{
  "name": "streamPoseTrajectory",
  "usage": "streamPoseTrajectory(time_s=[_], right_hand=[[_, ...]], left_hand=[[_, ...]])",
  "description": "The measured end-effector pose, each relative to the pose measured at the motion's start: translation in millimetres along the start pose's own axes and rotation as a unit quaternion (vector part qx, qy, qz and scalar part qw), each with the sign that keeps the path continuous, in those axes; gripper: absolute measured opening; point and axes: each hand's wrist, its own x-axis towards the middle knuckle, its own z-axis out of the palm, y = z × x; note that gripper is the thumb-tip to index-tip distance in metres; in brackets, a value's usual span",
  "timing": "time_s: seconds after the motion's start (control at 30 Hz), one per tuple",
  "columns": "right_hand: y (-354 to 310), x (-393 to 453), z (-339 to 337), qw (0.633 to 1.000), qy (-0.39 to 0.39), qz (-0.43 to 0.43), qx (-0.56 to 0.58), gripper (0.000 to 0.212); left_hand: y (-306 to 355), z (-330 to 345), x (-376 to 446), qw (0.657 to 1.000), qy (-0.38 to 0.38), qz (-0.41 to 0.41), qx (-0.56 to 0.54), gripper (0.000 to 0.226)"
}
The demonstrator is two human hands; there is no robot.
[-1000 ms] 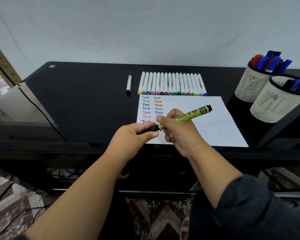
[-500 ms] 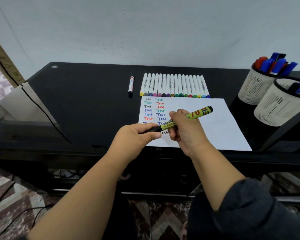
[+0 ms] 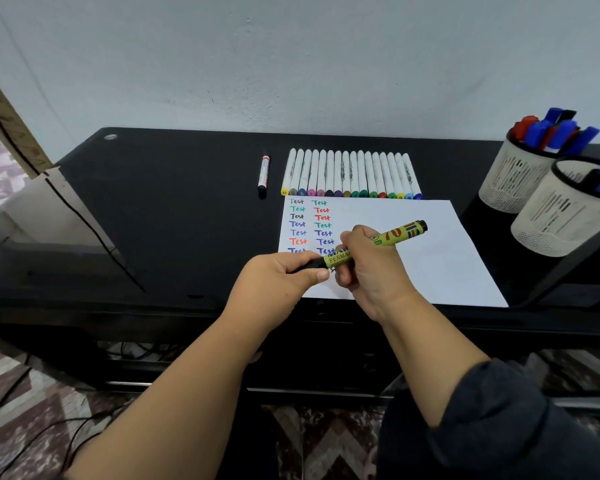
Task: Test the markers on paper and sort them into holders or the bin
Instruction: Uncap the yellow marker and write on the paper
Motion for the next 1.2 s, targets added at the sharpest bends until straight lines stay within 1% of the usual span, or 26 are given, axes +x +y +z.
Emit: streamPoseTrajectory(time_s=[0.03,0.17,0.23,0.27,0.37,0.4,0.43,0.5,0.57,0.6,0.63,0.7,0.73,0.77,0.8,0.87,0.93,1.0,1.03,1.07,1.13,1.2], right_hand=[[0.2,-0.2,0.0,1.000,0.003,0.001,-0.001,0.051],[1.8,-1.3,1.2,0.999,0.032,0.004,-0.035,0.036],[1.1,-1.5,-2.3,0.997,0.046,-0.008,-0.054,0.034],[-0.7,-1.7,-5.4,0.998,0.053,-0.012,-0.045,0.034],[-11.8,0.4,-20.4,0.996,0.073,-0.013,0.043,0.029],[-15.7,1.5,-26.6,0.996,0.077,-0.020,0.043,0.027],[-19.6,2.1,-32.5,0.996,0.079,-0.032,0.012,0.025],[-25.1,1.7,-41.5,0.990,0.063,-0.065,-0.113,0.022],[-31.8,0.7,-48.2,0.957,0.026,-0.105,-0.269,0.020],[-35.6,1.5,-51.7,0.929,0.009,-0.128,-0.348,0.018],[-39.6,3.7,-55.2,0.885,0.000,-0.158,-0.437,0.015],[-49.3,8.4,-60.3,0.772,-0.020,-0.206,-0.601,0.018],[-53.6,10.4,-62.3,0.731,-0.038,-0.216,-0.646,0.023],[-58.5,12.3,-65.6,0.711,-0.050,-0.220,-0.667,0.026],[-62.0,13.9,-69.7,0.703,-0.053,-0.223,-0.674,0.028],[-66.9,16.5,-81.6,0.696,-0.028,-0.227,-0.681,0.028],[-67.4,20.2,-97.5,0.697,0.017,-0.218,-0.683,0.027],[-64.8,23.7,-113.2,0.728,0.070,-0.193,-0.655,0.025],[-63.0,25.9,-122.8,0.744,0.099,-0.179,-0.637,0.023],[-60.9,28.3,-130.8,0.752,0.122,-0.164,-0.626,0.022],[-57.0,32.5,-147.3,0.761,0.158,-0.132,-0.616,0.020],[-54.2,35.2,-160.4,0.771,0.184,-0.113,-0.600,0.024]], left_hand=[[0.7,-0.2,-0.7,1.000,0.001,0.001,0.004,0.022],[3.6,-2.1,0.2,0.998,0.007,0.008,0.060,0.024],[5.3,-0.3,0.4,0.996,0.008,0.010,0.084,0.024],[5.9,0.3,-0.5,0.995,0.009,0.013,0.100,0.023],[4.3,-1.9,0.8,0.986,0.021,0.024,0.162,0.024],[3.1,-4.1,2.7,0.983,0.027,0.022,0.180,0.026],[3.1,-5.9,5.1,0.980,0.030,0.019,0.196,0.027],[4.4,-7.9,8.6,0.973,0.031,0.021,0.227,0.028],[11.1,-5.0,11.7,0.970,0.035,0.034,0.239,0.028],[16.3,-1.8,14.0,0.969,0.036,0.041,0.239,0.027],[21.5,2.0,17.1,0.969,0.037,0.048,0.239,0.027],[32.3,11.3,25.7,0.970,0.038,0.058,0.232,0.028],[36.5,16.1,30.2,0.971,0.037,0.063,0.226,0.029],[41.3,22.4,35.7,0.973,0.033,0.068,0.219,0.029],[44.9,28.3,39.5,0.974,0.028,0.073,0.214,0.030],[50.0,41.9,48.5,0.971,0.011,0.092,0.220,0.038],[52.3,57.3,59.0,0.959,-0.013,0.112,0.260,0.048],[51.1,71.7,69.4,0.945,-0.043,0.108,0.305,0.055],[49.4,80.8,75.4,0.936,-0.066,0.100,0.331,0.057],[46.7,88.3,80.1,0.922,-0.090,0.094,0.364,0.059],[41.7,104.1,88.9,0.889,-0.131,0.091,0.429,0.062],[37.8,115.2,96.1,0.864,-0.146,0.095,0.473,0.065]])
